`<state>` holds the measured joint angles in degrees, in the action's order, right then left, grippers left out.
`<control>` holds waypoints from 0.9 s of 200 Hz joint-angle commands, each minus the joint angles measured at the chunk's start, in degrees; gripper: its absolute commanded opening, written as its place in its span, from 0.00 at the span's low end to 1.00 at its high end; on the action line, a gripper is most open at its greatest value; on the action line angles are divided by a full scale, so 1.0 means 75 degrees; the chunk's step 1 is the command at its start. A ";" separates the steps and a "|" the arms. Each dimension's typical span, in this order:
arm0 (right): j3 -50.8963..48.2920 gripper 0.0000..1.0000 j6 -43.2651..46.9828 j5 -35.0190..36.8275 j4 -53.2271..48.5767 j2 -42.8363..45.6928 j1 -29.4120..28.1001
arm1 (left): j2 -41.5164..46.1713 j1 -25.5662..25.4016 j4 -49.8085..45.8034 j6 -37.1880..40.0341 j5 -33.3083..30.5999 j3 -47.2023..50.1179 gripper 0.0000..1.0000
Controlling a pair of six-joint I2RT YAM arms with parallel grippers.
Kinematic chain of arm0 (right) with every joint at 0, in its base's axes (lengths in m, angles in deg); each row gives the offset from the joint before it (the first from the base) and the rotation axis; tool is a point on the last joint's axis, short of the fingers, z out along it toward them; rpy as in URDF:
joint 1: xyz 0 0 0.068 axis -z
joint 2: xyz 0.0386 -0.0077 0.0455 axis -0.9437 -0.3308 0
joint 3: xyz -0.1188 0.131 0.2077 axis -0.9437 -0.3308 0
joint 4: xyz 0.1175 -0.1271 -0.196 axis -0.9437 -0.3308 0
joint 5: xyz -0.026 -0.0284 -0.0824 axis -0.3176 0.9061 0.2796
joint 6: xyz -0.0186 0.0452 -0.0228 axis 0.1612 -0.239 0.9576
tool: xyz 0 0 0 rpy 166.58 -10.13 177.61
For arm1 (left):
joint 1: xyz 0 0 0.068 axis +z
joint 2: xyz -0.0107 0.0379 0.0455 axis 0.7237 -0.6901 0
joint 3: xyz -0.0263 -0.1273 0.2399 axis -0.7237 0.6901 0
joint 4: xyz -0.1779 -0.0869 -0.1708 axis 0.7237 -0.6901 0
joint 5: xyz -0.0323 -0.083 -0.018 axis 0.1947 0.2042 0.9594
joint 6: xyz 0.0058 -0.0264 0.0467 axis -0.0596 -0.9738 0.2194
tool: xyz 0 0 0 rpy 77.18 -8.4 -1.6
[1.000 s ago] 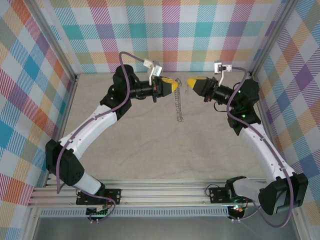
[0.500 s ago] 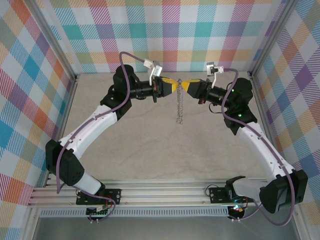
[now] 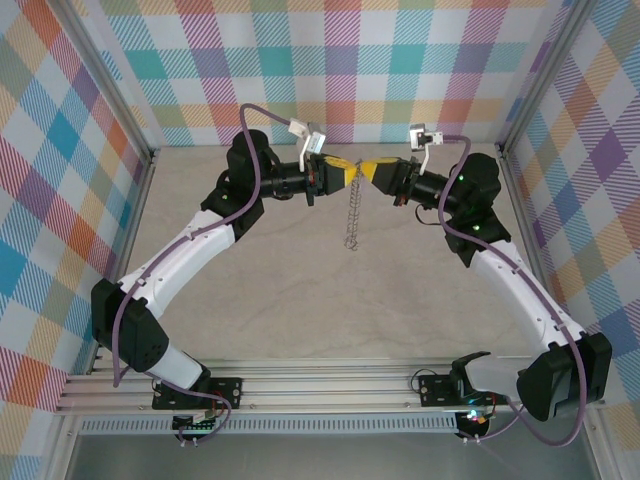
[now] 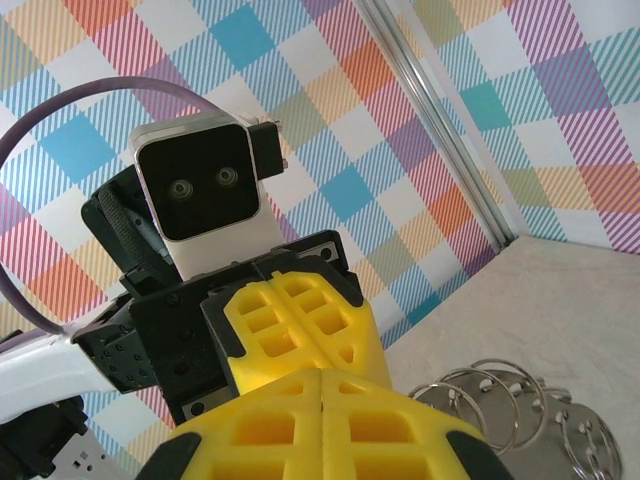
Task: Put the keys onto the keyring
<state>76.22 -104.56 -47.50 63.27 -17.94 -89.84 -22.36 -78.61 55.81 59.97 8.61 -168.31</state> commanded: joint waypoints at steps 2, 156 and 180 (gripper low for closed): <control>0.0338 0.00 0.0190 0.0025 0.0201 -0.0039 -0.0058 | 0.0018 -0.0089 0.0221 -0.0057 0.0210 -0.0373 0.00; 0.0129 0.00 0.0659 0.0571 -0.0344 -0.0031 0.0012 | 0.0100 -0.0128 0.0208 -0.0009 0.0240 -0.0338 0.00; 0.0060 0.00 0.0605 0.0606 -0.0315 -0.0016 0.0059 | 0.0109 -0.0121 0.0185 0.0017 0.0252 -0.0323 0.00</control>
<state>76.84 -101.13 -44.66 61.71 -18.16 -89.86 -22.39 -78.92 55.37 59.84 8.76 -168.95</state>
